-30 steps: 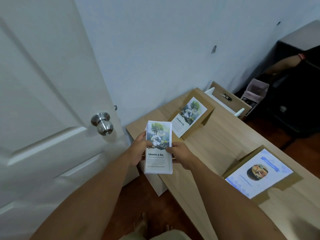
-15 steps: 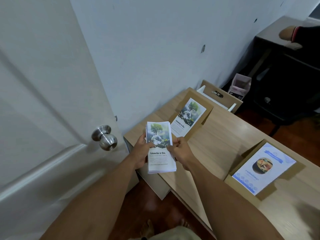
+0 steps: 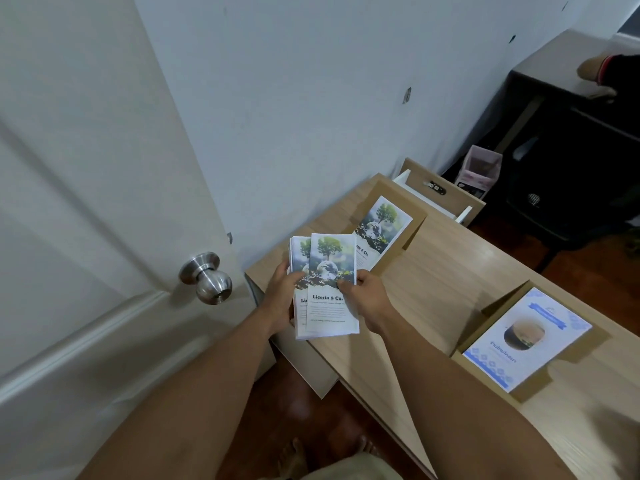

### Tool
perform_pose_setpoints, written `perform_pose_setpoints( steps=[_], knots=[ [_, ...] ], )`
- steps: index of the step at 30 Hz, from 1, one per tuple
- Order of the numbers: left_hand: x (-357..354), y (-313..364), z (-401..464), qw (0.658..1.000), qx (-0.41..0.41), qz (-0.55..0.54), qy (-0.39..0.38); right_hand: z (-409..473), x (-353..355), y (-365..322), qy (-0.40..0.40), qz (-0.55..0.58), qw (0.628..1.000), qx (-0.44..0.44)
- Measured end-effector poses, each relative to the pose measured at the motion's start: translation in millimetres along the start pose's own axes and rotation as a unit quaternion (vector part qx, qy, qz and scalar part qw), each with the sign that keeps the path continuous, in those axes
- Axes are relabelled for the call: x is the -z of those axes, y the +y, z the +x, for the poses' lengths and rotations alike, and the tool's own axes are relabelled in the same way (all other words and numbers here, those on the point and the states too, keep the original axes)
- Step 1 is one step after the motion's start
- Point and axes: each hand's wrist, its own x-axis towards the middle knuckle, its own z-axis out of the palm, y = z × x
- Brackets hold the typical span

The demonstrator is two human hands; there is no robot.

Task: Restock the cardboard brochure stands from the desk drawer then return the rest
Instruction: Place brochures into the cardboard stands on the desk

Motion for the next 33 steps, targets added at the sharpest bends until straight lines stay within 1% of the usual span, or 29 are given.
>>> perform_pose_setpoints(
  steps=[3, 5, 7, 10, 12, 14, 16, 19, 24, 28, 33],
  knots=[
    [1.6, -2.8, 2.5, 0.999, -0.02, 0.032, 0.005, 0.7, 1.7, -1.2, -0.005, 0.008, 1.0, -0.013],
    [0.7, -5.1, 2.0, 0.997, -0.047, 0.051, 0.019, 1.4, 1.3, -0.6, -0.008, 0.009, 1.0, -0.014],
    [-0.8, -6.5, 2.2, 0.996, -0.057, 0.058, 0.032, 2.7, 0.8, 0.1, -0.013, 0.012, 1.0, -0.017],
    [-0.2, -4.0, 4.4, 0.998, -0.038, 0.036, 0.032, 6.4, 0.9, 1.5, -0.008, 0.021, 0.999, -0.024],
    [2.1, -3.4, 8.2, 1.0, -0.017, 0.015, 0.012, 8.9, 1.9, 2.4, -0.002, 0.032, 0.999, -0.031],
    [4.3, -5.2, 10.8, 0.999, -0.021, 0.026, 0.009, 9.7, 2.6, 2.9, -0.002, 0.043, 0.998, -0.041],
    [6.1, -7.4, 11.4, 0.998, -0.041, 0.047, 0.023, 10.1, 1.6, 3.4, -0.005, 0.043, 0.998, -0.049],
    [6.6, -8.7, 12.9, 0.997, -0.045, 0.055, 0.04, 10.0, -1.5, 3.9, -0.003, 0.039, 0.998, -0.045],
    [6.4, -5.5, 17.6, 0.997, -0.018, 0.031, 0.066, 11.3, -4.4, 1.6, 0.001, 0.051, 0.998, -0.042],
    [5.5, -3.5, 20.1, 0.995, -0.022, 0.039, 0.086, 12.2, -3.9, -1.6, 0.009, 0.058, 0.998, -0.039],
    [5.2, -4.9, 24.3, 0.991, -0.044, 0.066, 0.107, 13.4, 4.4, -4.4, 0.054, 0.044, 0.997, -0.02]
  ],
)
